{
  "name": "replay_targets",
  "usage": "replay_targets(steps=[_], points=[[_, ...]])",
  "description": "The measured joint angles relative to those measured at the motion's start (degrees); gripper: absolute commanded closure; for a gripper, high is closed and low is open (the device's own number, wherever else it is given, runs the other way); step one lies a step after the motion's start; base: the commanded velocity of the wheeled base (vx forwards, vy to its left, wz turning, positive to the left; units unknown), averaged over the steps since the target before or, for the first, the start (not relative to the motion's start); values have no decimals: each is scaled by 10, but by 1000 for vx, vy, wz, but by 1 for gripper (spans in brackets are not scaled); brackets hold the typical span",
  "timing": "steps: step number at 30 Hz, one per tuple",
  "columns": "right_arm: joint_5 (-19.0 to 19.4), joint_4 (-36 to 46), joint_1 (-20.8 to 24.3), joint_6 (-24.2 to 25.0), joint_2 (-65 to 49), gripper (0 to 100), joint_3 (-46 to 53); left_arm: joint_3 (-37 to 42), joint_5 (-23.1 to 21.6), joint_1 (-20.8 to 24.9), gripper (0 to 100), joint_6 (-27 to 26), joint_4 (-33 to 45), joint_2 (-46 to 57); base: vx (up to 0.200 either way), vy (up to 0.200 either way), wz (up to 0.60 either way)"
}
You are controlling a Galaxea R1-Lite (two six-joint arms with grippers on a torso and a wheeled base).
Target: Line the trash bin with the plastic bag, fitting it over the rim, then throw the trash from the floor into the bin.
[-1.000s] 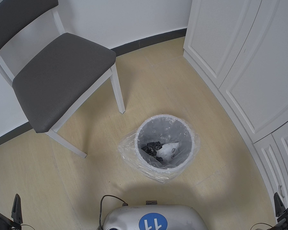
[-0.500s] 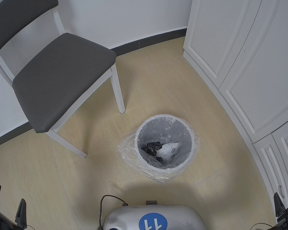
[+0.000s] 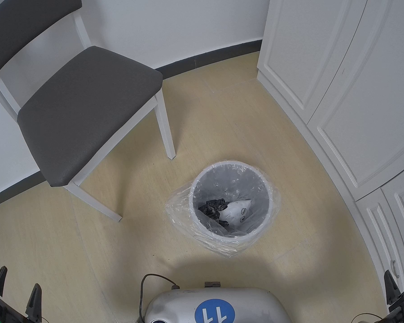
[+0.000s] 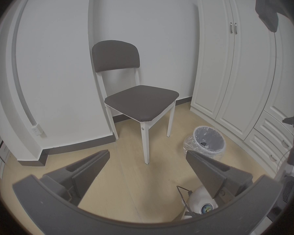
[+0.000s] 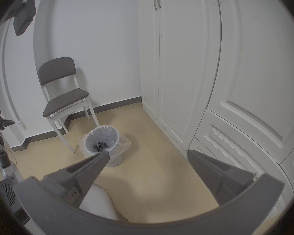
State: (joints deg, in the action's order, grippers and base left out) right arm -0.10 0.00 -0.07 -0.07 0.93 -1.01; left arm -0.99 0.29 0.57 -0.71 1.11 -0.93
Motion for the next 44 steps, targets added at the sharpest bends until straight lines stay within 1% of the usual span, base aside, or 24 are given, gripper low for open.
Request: replay_targets(steps=[13,18,24,33,44], points=[[0,0,1,10,0,0,0,0,1,0,0,11,-3,0,0,0,0],[-1,0,1,7,0,0,0,0,0,0,0,4,-4,0,0,0,0],[0,-1,0,7,0,0,0,0,4,0,0,26,-7,0,0,0,0],[-1,-1,0,8,0,0,0,0,3,0,0,13,-12,0,0,0,0],[-1,0,0,8,0,0,0,0,2,0,0,11,-12,0,0,0,0]])
